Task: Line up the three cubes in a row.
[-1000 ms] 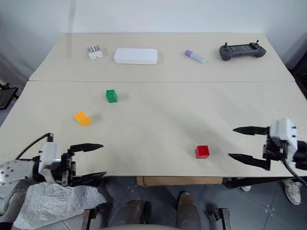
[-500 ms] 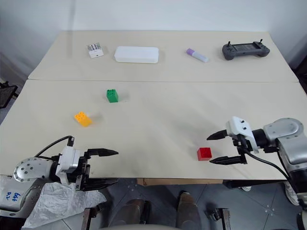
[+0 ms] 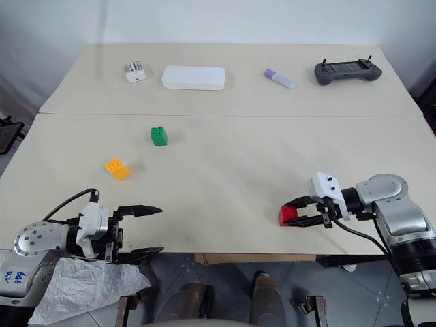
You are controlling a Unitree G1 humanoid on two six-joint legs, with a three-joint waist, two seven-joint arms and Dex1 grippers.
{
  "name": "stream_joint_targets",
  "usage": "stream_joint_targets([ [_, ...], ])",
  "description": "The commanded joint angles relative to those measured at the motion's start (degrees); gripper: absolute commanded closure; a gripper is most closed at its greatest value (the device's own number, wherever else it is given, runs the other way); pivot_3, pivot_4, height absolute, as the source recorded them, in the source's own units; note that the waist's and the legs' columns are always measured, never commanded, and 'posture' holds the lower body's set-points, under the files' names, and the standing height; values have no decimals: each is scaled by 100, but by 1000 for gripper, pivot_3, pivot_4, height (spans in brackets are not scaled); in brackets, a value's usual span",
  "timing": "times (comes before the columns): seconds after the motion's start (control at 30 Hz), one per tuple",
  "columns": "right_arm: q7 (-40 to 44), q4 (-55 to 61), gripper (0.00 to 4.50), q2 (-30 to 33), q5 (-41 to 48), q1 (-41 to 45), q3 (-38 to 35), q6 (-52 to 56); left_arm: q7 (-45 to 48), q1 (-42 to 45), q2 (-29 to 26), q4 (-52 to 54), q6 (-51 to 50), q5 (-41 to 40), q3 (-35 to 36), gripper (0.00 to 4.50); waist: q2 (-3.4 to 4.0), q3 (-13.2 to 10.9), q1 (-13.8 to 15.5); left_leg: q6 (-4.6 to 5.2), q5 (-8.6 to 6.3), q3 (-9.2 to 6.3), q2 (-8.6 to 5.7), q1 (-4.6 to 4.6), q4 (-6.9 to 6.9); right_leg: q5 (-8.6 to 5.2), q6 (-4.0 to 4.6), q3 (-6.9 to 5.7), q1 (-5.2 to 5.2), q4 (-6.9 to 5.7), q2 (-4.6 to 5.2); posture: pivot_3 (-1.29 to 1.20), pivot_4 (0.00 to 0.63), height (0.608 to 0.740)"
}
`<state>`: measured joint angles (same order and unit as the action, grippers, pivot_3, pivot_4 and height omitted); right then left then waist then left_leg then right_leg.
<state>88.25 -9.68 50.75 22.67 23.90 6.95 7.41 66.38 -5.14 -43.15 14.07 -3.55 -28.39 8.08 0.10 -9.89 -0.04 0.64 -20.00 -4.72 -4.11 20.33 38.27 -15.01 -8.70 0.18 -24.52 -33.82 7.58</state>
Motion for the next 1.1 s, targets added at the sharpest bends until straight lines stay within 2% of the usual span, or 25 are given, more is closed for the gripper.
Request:
stream_joint_targets([
  [0.03, 309, -281, 2999, -287, -44, 691, 82, -153, 20, 119, 8, -111, 95, 12, 81, 0, 2, -1, -32, -1, 0, 7, 1, -1, 0, 0, 0, 2, -3, 0, 0, 0, 150, 740],
  [0.17, 212, -1220, 2999, -942, -478, 1725, 401, -491, 59, 262, -7, -273, 151, 71, 54, 0, 1, -2, -48, -9, -1, 18, 16, -5, -1, 0, 0, 2, -6, -3, -12, 0, 150, 740],
  [0.3, 168, -2725, 2999, -1619, -1003, 2740, 649, -1092, -15, 361, 33, -368, 250, 138, 85, 0, 1, -2, -61, -10, -1, 19, 18, -2, -4, 0, 0, 1, -13, -7, -14, 0, 150, 740],
  [0.53, 113, -4500, 2999, -2242, -1577, 3538, 730, -1851, -199, -12, 83, -182, 373, 109, 376, 0, 2, -2, -86, 1, -13, 15, 9, 0, -7, -2, 4, -7, -16, -7, -7, 0, 150, 740],
  [0.67, 295, -4862, 1681, -2362, -1530, 3706, 536, -1931, -447, -276, 164, -75, 330, 75, 588, 0, 3, -3, -164, 3, -15, 15, 5, 2, -9, -2, 5, -9, -20, -6, -3, 0, 150, 740],
  [0.83, 366, -4473, 35, -1986, -1131, 3497, -4, -2458, -936, -716, 401, -231, 493, 69, 1279, 0, 7, -5, -172, -1, -16, 18, 11, 2, -7, -2, 5, -11, -21, -7, -7, 0, 150, 740],
  [0.93, 425, -3768, 35, -1587, -588, 2927, -290, -2271, -1356, -961, 669, -451, 730, 68, 1896, 0, 7, -5, -140, -2, -17, 19, 13, 2, -8, -3, 5, -11, -20, -5, -7, 0, 150, 740],
  [1.03, 71, -2657, 35, -1412, 147, 1888, -986, -1437, -1814, -1262, 1040, -812, 996, 64, 2541, 0, 6, -4, -117, 2, -22, 14, 13, 2, -6, -3, 6, -20, -13, -2, -5, 0, 150, 740],
  [1.1, -113, -1979, 35, -1368, 353, 1252, -1205, -1294, -1954, -1403, 1213, -946, 1139, 84, 2742, 0, 6, -4, -106, 3, -26, 14, 15, 2, -6, -3, 6, -21, -9, 2, -5, 0, 150, 740],
])
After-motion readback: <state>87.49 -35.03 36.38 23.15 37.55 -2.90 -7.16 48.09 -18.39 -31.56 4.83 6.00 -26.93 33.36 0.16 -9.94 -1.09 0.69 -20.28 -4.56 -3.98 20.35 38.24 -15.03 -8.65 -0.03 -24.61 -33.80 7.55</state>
